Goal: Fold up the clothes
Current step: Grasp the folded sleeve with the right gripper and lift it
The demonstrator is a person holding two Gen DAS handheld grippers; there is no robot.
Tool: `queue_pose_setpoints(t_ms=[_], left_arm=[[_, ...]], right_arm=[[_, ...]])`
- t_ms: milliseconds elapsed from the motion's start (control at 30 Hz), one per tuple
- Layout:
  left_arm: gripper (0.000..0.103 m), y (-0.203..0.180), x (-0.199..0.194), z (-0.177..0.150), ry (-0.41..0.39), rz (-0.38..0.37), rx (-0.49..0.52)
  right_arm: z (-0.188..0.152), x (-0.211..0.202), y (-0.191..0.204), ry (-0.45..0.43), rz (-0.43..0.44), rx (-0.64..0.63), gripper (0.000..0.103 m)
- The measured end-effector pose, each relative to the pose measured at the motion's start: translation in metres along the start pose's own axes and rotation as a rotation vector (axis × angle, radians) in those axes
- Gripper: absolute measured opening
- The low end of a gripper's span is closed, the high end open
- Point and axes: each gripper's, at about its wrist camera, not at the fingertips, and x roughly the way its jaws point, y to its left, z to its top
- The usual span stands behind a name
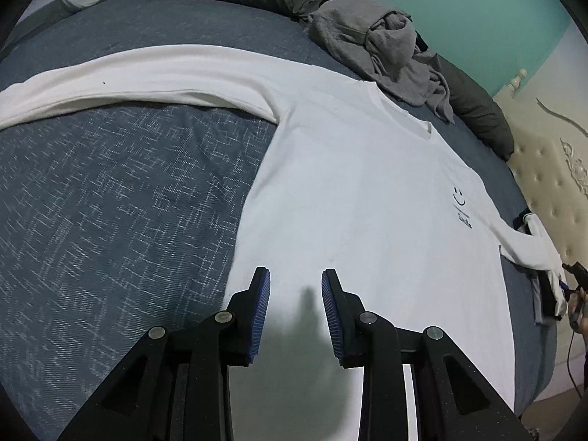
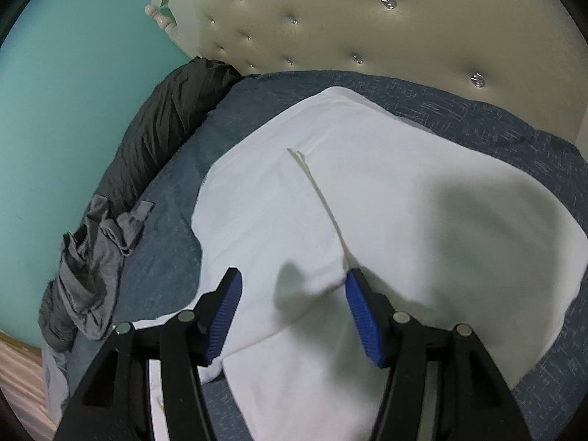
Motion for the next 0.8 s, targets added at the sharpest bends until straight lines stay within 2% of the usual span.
queue_pose_setpoints(t_ms=[67,133,233,300,500,700,800], left_arm=[[0.032,0.0,0.005,0.0,-0.004,-0.001,-0.006],[0.032,0.0,0.01,-0.001,0.0,0.002,-0.001],[0.032,0.001,0.014,0.0,0.006,0.005,0.001],[0.032,0.002,0.012,0.001,0.003,-0.004,-0.006],[0.032,0.003,0.008,0.003,-0.01,-0.017,-0.011],[0.033,0.002,0.004,0.003,-0.016,-0.036,0.0],[0.033,0.002,0.003,0.002,-0.011,-0.059,-0.003]], right_arm=[[0.0,0.001,0.003,-0.009,-0.021,-0.03,0.046],[-0.001,0.002,0.006,-0.018,-0.053,-0.063,0.026],[-0.001,0.002,0.011,-0.034,-0.11,-0.119,0.008],[-0.003,-0.001,0.017,-0.054,-0.121,-0.151,0.005],[-0.005,-0.022,0.043,-0.124,-0.102,-0.225,0.004],[-0.009,-0.046,0.093,-0.166,0.008,-0.29,0.004],[-0.017,-0.052,0.128,-0.157,0.082,-0.326,0.004]])
